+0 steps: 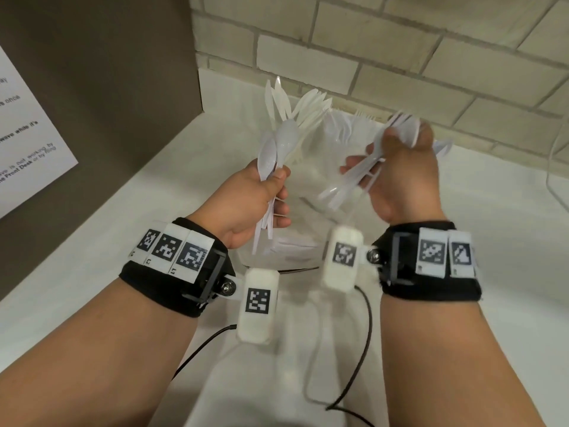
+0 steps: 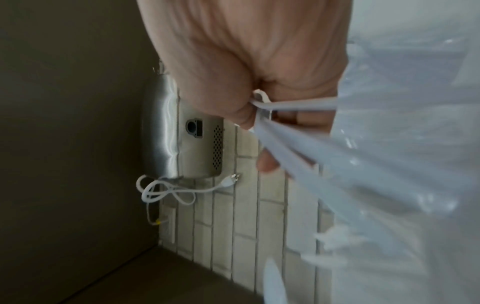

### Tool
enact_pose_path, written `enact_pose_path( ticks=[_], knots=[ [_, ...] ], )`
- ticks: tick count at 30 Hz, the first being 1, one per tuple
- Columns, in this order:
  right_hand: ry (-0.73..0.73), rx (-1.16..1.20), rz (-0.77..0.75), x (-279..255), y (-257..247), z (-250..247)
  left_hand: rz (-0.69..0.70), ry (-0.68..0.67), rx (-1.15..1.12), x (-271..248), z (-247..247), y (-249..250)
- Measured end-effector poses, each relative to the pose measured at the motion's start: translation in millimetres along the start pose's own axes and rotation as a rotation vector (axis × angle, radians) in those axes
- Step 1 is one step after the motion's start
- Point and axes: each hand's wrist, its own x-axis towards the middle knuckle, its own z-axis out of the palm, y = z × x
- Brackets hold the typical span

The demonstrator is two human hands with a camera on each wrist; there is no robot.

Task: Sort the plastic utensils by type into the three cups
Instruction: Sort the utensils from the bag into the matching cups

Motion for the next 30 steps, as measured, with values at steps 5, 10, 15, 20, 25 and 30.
enact_pose_path(
  ticks=[5,10,15,20,25,30],
  knots=[
    [0.137,-0.067,-0.208,67.7,-10.3,-4.0,0.017,0.003,0.088,15.2,11.6,10.6],
    [0.034,-0.010,-0.429,108.6,-9.7,16.6,-0.021,-0.073,0.081,26.0,20.8,18.4],
    [-0.042,-0.040,-0.454,133.9,10.5,26.6,-0.040,-0.047,0.030,31.8,23.2,17.9],
    [0.059,-0.181,-0.264,155.5,41.4,17.3,-0.052,-0.038,-0.004,34.5,18.6,14.1],
    [0.089,-0.344,-0.384,155.4,42.4,14.9,-0.059,-0.030,-0.012,35.5,16.6,12.5],
    [0.012,-0.759,-0.457,152.6,48.7,13.2,-0.064,-0.029,-0.011,34.1,19.2,11.4]
  ],
)
